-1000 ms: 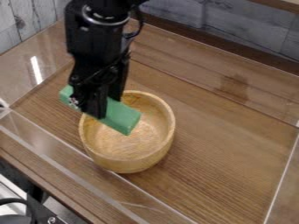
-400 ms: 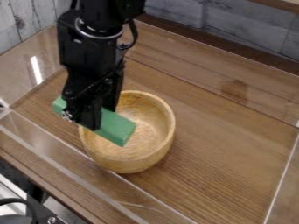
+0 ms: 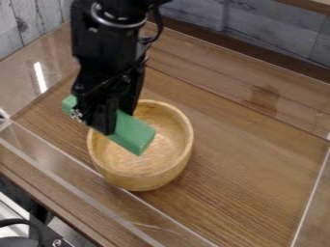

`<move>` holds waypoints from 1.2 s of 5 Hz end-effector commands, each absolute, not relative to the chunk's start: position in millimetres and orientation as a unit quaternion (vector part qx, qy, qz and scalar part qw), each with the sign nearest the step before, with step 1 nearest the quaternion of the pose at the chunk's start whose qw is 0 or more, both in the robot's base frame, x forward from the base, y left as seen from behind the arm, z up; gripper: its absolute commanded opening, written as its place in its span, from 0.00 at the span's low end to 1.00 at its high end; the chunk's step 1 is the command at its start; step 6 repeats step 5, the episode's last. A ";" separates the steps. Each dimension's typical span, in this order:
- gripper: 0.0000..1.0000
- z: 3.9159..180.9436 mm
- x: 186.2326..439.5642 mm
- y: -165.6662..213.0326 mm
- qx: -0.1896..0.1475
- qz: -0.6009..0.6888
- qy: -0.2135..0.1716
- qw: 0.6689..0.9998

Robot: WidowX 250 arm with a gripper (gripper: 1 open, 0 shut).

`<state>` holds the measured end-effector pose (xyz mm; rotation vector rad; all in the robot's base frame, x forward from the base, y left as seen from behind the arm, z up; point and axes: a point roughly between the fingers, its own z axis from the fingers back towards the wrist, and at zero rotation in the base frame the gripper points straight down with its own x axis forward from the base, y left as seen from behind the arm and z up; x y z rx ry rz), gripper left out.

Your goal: Put the green stick in the brown bowl

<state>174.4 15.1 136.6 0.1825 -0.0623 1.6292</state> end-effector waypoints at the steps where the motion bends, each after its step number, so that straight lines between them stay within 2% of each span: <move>1: 0.00 130.2 184.9 10.2 0.074 0.732 -0.039 0.676; 2: 0.00 113.4 186.7 7.7 0.077 0.737 -0.040 0.670; 4: 0.00 109.1 191.2 5.0 0.079 0.724 -0.041 0.684; 6: 0.00 110.1 194.8 11.5 0.079 0.728 -0.038 0.680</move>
